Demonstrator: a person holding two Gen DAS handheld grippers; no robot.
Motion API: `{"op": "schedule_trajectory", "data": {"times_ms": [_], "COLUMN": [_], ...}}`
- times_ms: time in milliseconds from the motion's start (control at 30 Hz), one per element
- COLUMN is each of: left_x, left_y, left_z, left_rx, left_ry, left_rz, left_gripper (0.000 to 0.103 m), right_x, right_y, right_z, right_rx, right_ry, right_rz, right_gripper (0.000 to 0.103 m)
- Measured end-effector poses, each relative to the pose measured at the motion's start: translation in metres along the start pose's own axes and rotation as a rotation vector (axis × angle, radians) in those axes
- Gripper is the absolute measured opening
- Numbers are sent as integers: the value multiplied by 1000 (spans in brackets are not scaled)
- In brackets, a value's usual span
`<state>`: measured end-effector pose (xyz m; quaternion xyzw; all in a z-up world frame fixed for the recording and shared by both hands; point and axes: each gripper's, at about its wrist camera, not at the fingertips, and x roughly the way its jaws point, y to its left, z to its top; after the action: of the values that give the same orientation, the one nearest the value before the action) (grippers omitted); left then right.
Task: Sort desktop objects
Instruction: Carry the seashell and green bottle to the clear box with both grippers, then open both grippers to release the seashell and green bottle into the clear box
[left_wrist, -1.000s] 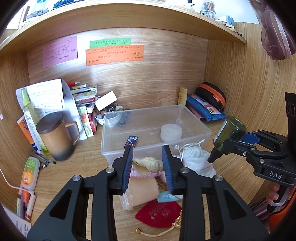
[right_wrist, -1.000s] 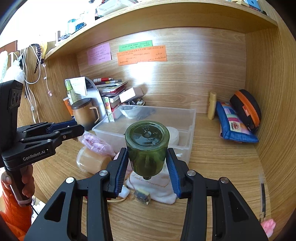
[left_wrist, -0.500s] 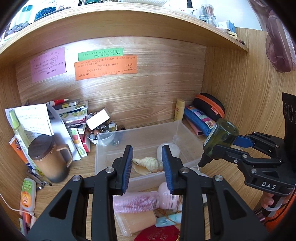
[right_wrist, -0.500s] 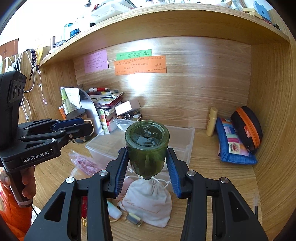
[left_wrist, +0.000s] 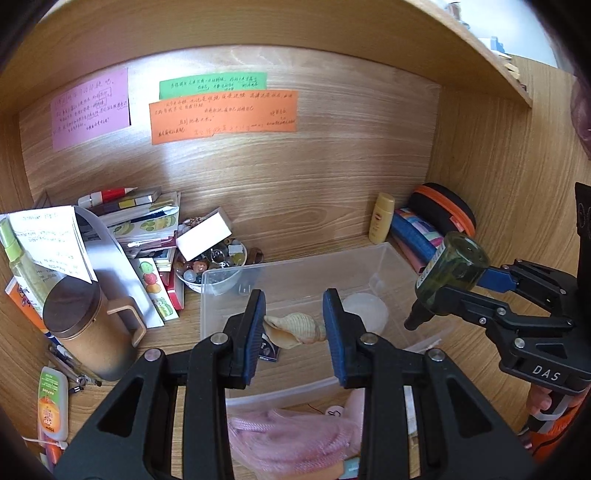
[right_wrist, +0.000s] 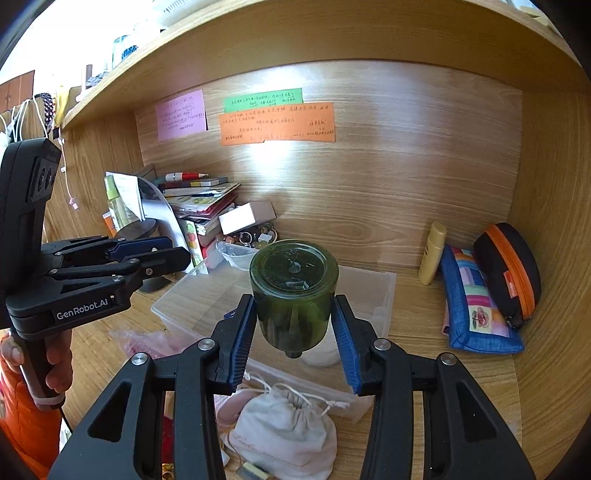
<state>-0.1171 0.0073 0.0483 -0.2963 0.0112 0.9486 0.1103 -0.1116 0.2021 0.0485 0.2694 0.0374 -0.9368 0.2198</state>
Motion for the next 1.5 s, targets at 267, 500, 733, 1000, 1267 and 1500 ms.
{"op": "schedule_trajectory", "data": {"times_ms": [267,500,733,1000,1267,1500], "left_x": [27,44,60,75,82,85], "left_y": [18,26,33,35,39,35], "left_z": [-3,-8,-13,-19,-24,-26], "left_rx": [-22,-36,-53,-53,-52,-34], "left_ry": [53,84,125,173,202,211], "left_rz": [4,8,0,-1,4,16], "left_gripper": [32,32,32,32,32,32], "right_x": [31,53,76,98,116,121], "right_y": [2,5,8,14,17,21], "right_z": [4,2,-2,-4,-7,-10], "right_rx": [11,13,9,-19,-30,-53], "right_ry": [35,72,125,173,220,234], "right_rz": [28,47,62,73,86,68], "right_gripper": [38,38,38,38,38,39]}}
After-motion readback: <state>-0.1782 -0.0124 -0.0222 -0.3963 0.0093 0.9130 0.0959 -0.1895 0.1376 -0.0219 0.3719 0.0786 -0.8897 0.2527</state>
